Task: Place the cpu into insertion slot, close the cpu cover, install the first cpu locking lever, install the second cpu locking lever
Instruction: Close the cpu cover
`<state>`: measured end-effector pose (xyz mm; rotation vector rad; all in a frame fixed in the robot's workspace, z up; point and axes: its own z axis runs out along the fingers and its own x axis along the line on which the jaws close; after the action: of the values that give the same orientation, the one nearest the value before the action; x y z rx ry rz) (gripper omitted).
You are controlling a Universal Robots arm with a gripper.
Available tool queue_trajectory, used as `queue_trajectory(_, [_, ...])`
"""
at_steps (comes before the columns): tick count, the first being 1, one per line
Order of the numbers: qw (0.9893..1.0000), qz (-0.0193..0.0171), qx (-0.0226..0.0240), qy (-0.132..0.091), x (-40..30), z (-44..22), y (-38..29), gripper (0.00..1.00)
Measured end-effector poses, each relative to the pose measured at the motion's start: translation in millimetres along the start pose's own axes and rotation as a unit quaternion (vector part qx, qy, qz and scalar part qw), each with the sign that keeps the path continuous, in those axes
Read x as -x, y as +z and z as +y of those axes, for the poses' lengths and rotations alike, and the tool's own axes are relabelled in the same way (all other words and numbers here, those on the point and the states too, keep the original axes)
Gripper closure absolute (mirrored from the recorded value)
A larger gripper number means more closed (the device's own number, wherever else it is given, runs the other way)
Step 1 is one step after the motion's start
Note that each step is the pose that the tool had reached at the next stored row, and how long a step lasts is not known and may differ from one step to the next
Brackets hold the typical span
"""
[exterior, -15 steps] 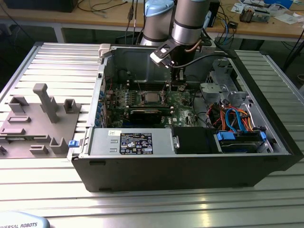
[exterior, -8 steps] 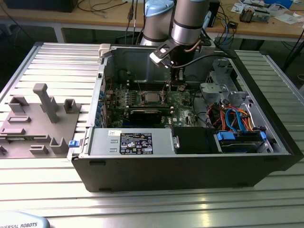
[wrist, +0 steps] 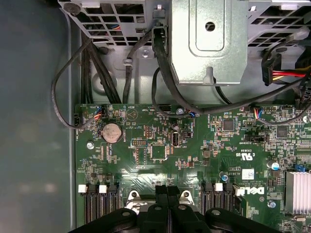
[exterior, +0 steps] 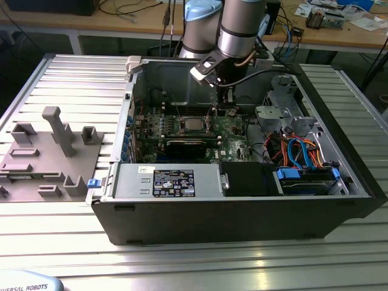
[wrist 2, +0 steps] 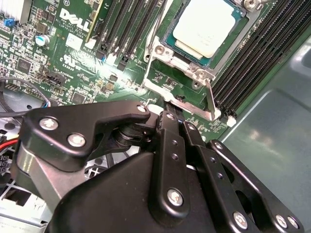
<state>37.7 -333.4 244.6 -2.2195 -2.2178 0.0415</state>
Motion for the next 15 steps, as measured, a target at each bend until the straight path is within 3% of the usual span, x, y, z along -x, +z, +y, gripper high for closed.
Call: queue_trajectory(15, [1.0, 0.0, 0.0, 0.0, 0.0, -6.8, 2.0, 0.89])
